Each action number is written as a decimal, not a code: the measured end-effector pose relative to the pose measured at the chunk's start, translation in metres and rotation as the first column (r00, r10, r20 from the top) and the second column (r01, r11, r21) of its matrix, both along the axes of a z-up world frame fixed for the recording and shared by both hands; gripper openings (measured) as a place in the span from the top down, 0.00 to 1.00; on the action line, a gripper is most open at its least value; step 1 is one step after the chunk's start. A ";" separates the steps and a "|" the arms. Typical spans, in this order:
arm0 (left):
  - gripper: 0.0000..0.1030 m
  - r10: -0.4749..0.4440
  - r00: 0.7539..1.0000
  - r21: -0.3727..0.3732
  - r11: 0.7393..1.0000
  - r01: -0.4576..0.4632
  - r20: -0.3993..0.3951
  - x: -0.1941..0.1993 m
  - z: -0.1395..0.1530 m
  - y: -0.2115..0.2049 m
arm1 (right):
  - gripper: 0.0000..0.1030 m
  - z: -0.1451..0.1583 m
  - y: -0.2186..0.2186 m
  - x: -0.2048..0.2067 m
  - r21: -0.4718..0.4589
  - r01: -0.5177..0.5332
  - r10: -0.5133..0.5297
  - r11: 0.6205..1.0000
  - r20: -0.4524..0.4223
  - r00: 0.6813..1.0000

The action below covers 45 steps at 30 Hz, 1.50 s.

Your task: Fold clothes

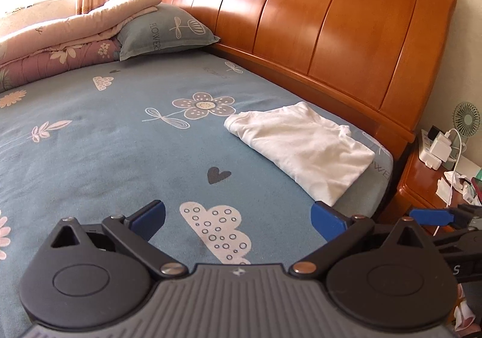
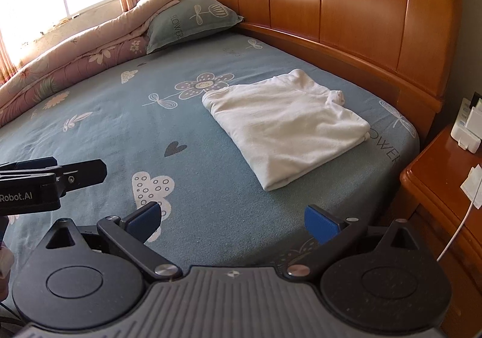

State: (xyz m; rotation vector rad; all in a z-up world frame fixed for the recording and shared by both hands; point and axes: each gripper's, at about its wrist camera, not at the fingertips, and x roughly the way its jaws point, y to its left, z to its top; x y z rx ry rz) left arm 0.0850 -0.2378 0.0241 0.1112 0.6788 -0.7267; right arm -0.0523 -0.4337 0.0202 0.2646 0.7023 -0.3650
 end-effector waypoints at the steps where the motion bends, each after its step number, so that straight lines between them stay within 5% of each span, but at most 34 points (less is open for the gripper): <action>1: 0.01 -0.001 1.000 0.002 1.000 0.001 -0.004 -0.003 0.000 0.001 | 0.00 0.001 0.004 -0.002 -0.019 -0.004 0.004 1.000 -0.004 1.000; 25: 0.01 0.005 0.997 0.015 1.000 -0.006 0.076 -0.077 0.025 0.023 | 0.00 0.017 0.055 -0.071 -0.090 -0.048 0.050 0.995 0.019 0.999; 45: 0.01 -0.004 0.999 0.037 0.999 0.003 0.037 -0.075 0.013 0.018 | 0.00 0.018 0.045 -0.087 -0.064 -0.019 0.022 0.998 0.047 0.999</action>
